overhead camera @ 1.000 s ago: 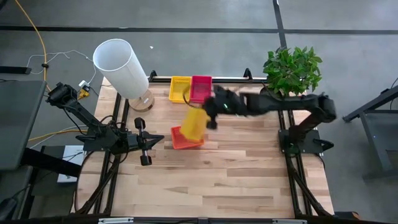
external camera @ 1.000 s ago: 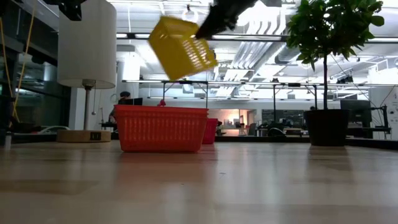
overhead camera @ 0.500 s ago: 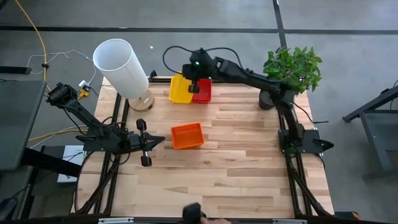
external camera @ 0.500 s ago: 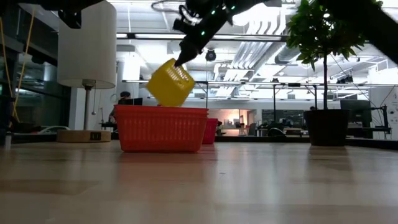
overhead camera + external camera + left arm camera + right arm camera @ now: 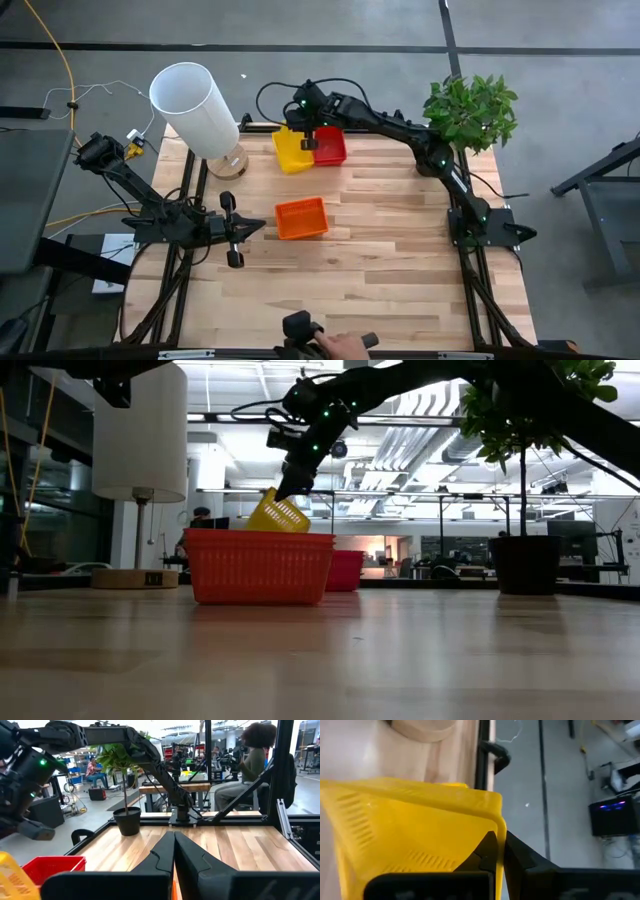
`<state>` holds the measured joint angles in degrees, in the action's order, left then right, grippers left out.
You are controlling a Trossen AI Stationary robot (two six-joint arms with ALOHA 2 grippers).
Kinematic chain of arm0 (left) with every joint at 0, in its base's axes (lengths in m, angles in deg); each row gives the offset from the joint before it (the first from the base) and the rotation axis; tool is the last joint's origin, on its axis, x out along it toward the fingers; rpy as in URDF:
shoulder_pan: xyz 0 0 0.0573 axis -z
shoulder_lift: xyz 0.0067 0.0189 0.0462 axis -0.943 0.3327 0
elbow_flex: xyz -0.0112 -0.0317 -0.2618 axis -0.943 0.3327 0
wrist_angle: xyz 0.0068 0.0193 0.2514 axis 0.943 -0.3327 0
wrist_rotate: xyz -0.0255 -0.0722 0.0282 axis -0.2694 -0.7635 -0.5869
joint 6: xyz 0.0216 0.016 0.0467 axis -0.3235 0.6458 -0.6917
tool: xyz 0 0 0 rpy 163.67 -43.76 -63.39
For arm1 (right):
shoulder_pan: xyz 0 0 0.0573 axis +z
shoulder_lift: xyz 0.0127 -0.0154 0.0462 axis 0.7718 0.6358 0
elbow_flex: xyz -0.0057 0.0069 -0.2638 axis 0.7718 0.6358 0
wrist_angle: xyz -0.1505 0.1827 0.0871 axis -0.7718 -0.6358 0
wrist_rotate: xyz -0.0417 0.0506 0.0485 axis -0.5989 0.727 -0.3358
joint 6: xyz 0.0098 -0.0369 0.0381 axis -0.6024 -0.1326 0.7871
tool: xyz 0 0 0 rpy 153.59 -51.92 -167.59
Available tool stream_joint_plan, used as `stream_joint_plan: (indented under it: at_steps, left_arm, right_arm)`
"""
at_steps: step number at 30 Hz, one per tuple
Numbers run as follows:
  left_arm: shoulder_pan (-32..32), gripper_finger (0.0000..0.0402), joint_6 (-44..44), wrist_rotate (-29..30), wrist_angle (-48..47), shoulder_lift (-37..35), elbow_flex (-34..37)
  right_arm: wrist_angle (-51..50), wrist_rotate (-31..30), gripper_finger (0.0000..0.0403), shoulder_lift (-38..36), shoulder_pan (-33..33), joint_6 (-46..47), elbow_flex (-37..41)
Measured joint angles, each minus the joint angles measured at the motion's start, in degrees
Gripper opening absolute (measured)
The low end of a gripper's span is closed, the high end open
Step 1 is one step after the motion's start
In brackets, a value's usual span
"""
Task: Stack baskets by color
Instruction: Stack the bottom yellow bin on top of the top yellow bin
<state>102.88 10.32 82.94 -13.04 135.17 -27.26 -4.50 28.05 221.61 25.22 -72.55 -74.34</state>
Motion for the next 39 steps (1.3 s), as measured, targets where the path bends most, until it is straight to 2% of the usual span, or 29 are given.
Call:
stream_joint_plan:
  at_steps: [4,11,19,25,29,39]
  left_arm:
    - [0.0,0.0000,0.0,0.0,0.0,0.0,0.0]
    - [0.0,0.0000,0.4,0.0,-0.4,0.0,0.0]
    - [0.0,0.0000,0.9,0.0,-1.3,0.0,0.0]
    - [0.0,0.0000,0.9,0.0,-1.3,0.0,0.0]
    - [0.0,0.0000,1.0,0.0,-1.3,0.0,0.0]
    - [0.0,0.0000,1.4,0.0,-1.5,0.0,0.0]
  right_arm:
    - [-0.4,2.8,0.0000,0.1,-0.2,0.7,0.0]
    - [0.0,4.0,0.0000,0.1,-0.1,-2.1,0.0]
    - [-0.2,6.3,0.0000,-3.5,0.3,-6.2,0.0]
    - [-4.0,5.4,0.0000,-4.8,3.0,-17.1,0.0]
    - [-6.0,1.0,0.0000,-4.1,5.1,-22.6,0.0]
    - [-3.9,-2.6,0.0000,-4.0,6.0,-22.1,0.0]
